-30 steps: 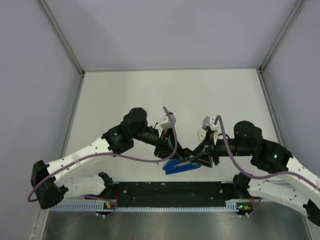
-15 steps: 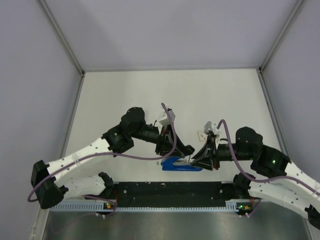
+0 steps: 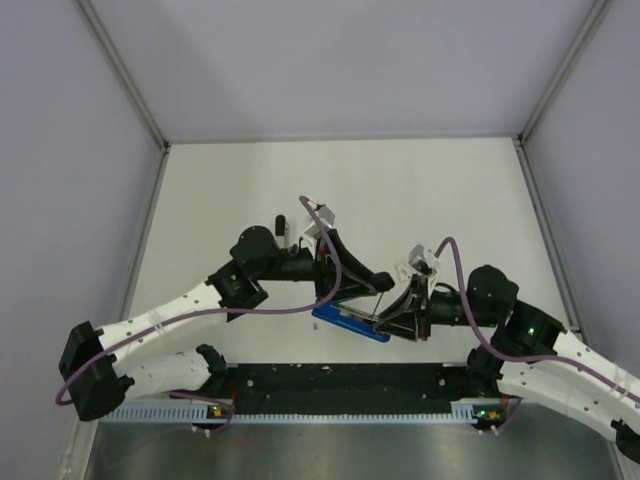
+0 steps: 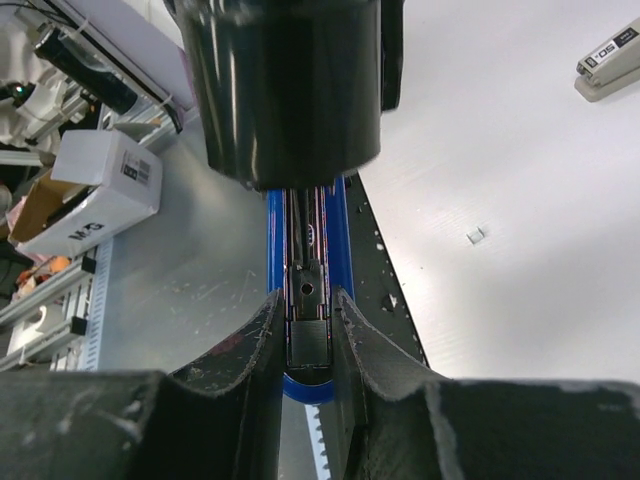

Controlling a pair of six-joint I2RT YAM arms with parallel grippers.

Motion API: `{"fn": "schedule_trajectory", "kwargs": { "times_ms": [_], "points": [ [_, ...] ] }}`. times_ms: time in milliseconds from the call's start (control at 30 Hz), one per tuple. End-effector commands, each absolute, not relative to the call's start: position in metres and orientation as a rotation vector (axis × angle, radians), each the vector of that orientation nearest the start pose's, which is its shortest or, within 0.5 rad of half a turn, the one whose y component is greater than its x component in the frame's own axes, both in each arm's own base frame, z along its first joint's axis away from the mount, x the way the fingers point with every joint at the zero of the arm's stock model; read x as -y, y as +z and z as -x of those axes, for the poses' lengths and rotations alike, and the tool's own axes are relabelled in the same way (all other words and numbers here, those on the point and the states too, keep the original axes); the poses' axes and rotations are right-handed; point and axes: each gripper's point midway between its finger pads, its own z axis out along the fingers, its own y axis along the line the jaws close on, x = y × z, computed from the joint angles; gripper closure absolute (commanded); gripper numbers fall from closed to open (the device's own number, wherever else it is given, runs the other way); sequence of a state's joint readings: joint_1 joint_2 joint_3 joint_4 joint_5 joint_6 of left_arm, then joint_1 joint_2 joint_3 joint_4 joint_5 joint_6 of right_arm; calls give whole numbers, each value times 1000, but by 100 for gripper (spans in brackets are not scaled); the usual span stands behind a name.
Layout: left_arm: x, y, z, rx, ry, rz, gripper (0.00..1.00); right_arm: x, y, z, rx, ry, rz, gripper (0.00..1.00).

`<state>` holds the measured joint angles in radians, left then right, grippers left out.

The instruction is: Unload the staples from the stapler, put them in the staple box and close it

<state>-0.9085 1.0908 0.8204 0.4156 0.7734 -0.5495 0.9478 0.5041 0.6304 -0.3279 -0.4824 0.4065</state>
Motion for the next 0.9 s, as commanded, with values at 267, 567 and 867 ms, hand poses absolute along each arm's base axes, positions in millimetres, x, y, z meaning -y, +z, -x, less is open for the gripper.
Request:
{"fn": "schedule_trajectory", "kwargs": {
  "times_ms": [267, 567, 867],
  "points": [
    [315, 425, -166, -1072, -1494, -394, 100, -272, 238, -91, -1771, 1479, 563, 95],
    [290, 419, -209, -1058, -1352, -106, 100, -282, 241, -108, -1732, 1545, 385, 97],
    [271, 401, -243, -1071, -1127, 89, 100, -300, 247, -120, -1725, 1607, 275, 95]
  ]
}}
